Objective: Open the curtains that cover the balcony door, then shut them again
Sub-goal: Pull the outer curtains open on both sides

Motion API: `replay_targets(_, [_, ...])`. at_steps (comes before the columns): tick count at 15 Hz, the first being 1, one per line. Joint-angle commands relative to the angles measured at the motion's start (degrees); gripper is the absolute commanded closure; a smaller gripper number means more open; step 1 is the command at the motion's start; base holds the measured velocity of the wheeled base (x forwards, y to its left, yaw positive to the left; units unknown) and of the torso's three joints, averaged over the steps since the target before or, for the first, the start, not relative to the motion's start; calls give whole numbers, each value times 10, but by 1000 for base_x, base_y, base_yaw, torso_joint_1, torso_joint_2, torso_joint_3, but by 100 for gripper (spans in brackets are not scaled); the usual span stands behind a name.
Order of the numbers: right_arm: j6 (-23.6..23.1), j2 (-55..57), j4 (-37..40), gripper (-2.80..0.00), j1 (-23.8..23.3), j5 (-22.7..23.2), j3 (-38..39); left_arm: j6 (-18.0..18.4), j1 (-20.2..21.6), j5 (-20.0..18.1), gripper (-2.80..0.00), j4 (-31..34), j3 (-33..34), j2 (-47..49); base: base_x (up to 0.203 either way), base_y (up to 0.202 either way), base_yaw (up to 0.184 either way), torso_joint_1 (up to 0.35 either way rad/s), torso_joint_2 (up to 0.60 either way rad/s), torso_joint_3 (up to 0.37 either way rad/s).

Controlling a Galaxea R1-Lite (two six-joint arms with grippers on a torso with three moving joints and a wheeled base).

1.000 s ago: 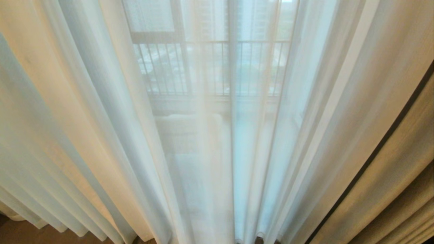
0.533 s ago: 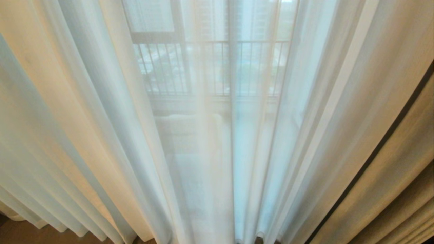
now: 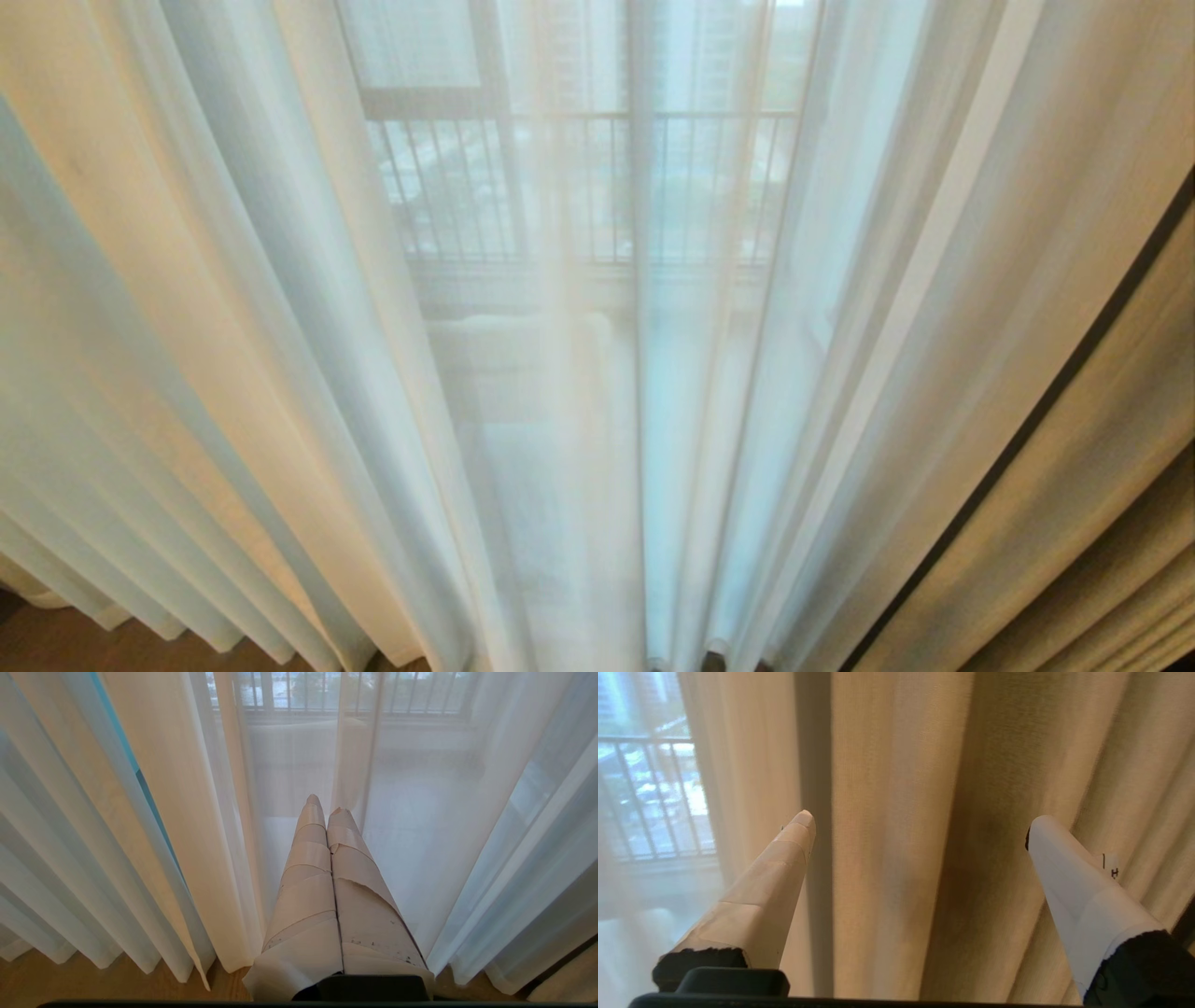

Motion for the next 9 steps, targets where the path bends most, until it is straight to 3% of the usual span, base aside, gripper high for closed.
replay_targets(1, [0,1,-42,-280,-5,1,29,0,0,0,0,0,0,0,0,0,0,0,0,0])
replay_targets(6, [31,23,-172,-280,-5,56,94,0,0,0,0,0,0,0,0,0,0,0,0,0])
replay_targets(9, [38,59,-213,-280,-5,88,101,0,0,0,0,0,-1,0,0,0,0,0,0,0])
